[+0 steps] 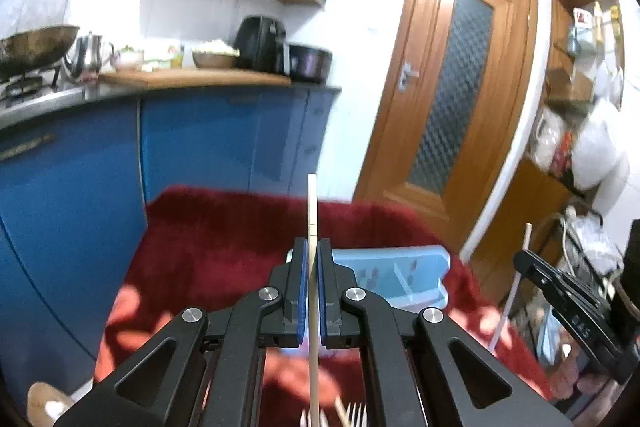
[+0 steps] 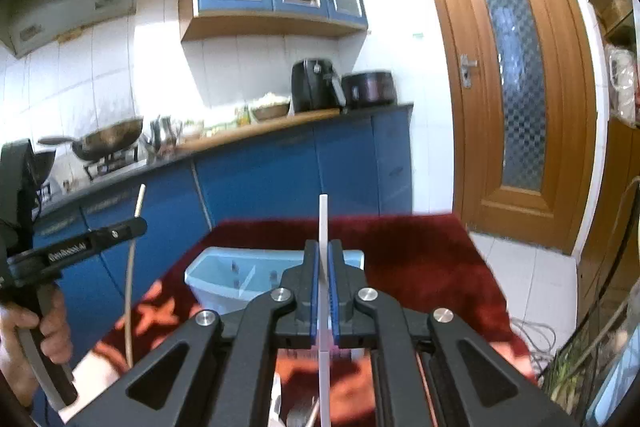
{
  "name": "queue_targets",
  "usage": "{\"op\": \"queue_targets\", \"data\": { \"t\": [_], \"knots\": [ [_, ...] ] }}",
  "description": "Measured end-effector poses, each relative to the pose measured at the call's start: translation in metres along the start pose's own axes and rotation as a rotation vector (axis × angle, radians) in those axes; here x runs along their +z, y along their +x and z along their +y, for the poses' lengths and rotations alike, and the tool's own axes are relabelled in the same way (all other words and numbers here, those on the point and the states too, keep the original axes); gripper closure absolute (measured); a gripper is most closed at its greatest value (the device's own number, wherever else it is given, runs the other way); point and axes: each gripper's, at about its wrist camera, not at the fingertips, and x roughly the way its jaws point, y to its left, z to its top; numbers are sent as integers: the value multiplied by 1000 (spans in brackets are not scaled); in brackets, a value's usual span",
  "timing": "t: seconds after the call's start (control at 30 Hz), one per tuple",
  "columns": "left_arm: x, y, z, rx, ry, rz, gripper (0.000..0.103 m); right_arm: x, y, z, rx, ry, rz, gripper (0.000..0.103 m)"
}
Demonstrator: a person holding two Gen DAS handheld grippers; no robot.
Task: Organize utensils
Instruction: 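Carry both chopsticks over the blue Box holder and open both tools to drop them in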
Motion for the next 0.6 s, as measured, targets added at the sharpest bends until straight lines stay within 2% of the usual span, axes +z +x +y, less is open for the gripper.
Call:
{"op": "queue_targets", "data": {
  "t": [0.17,0.33,0.47,0.6],
  "knots": [
    [30,19,-2,-6,-61,-75,99,36,10,-2,8,16,-76,97],
    [48,46,3,9,-118,-133,99,56,31,1,0,9,-123,97],
    [50,65,3,33,-131,-170,99,53,53,2,-3,-3,-125,97],
    [42,79,-4,73,-95,-229,99,41,74,2,-10,-24,-107,97]
  ]
}}
